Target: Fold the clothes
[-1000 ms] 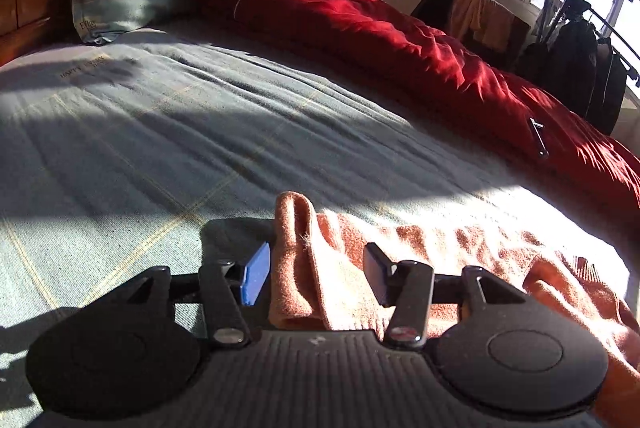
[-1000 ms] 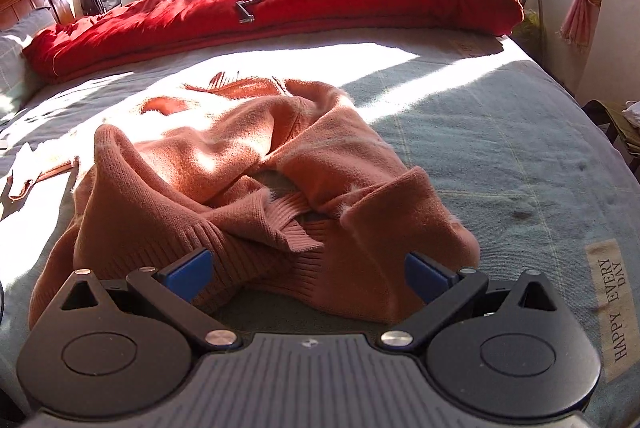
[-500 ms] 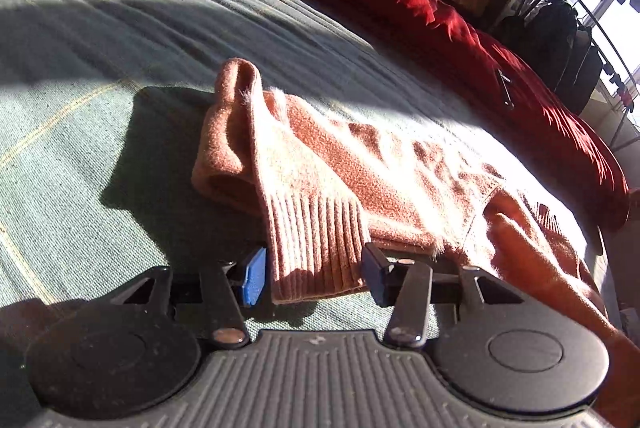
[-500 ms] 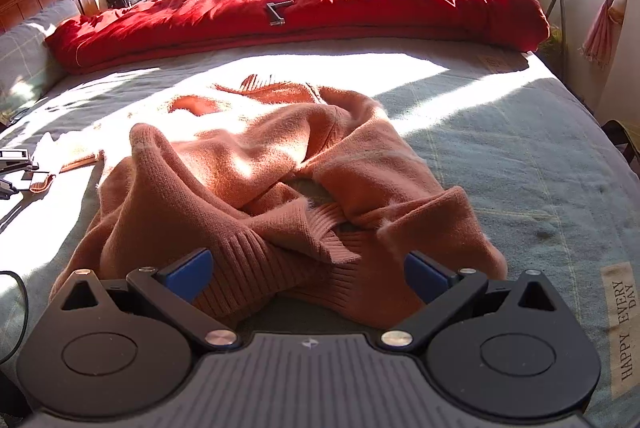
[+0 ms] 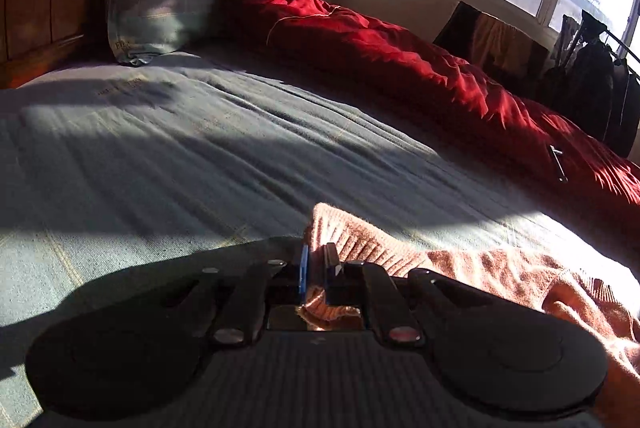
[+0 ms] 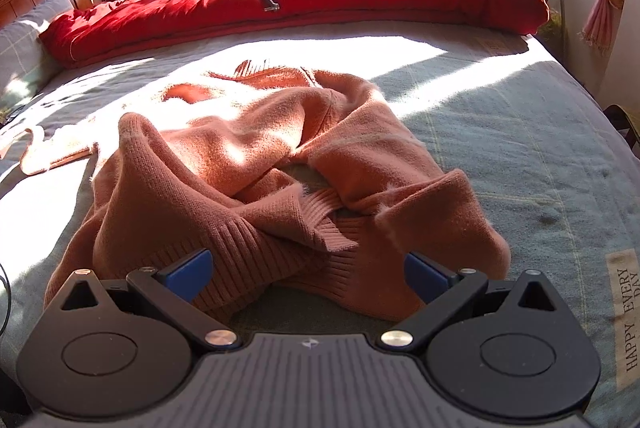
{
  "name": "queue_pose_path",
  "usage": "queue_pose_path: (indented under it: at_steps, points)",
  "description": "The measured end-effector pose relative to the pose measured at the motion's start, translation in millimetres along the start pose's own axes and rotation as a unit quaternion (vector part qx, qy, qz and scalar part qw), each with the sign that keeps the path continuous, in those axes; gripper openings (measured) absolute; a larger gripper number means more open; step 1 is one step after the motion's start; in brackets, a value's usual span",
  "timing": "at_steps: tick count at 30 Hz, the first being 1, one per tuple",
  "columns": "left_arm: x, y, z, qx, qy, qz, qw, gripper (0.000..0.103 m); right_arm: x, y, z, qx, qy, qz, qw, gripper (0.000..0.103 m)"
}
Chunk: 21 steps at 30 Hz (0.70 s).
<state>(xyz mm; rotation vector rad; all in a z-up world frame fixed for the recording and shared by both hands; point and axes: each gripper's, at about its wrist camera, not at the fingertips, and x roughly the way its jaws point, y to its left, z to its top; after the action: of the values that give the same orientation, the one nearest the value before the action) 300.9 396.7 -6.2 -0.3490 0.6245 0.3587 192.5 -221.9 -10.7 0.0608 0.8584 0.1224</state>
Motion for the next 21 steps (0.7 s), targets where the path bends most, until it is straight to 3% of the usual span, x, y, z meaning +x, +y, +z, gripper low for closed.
queue_pose_path:
  at_steps: [10,12,14,17,20,21]
  points:
    - [14.1,40.1,31.3,0.01,-0.027,0.109,0.9936,0.005,3.3,-4.1,4.0,0.003,0.0,-0.005,1.0,0.103]
    - [22.8,45.7,37.5,0.023,-0.025,0.134,0.9905,0.006,4.7,-4.6,4.2,0.002,0.003,-0.006,1.0,0.103]
    - [31.6,53.4,43.9,0.024,-0.017,0.161,0.9865,0.015,5.8,-4.2,4.5,0.001,0.004,-0.007,1.0,0.103]
    - [34.2,58.8,48.8,0.021,-0.019,0.198,0.9797,0.013,6.5,-3.1,4.4,-0.002,0.006,-0.006,1.0,0.103]
    - [27.1,42.6,45.6,0.035,-0.02,0.173,0.9841,0.014,6.6,-2.0,4.2,-0.004,0.007,-0.006,1.0,0.103]
    - [26.3,31.0,42.1,0.046,-0.014,0.149,0.9876,0.016,6.6,-1.6,4.2,-0.004,0.007,-0.006,1.0,0.103]
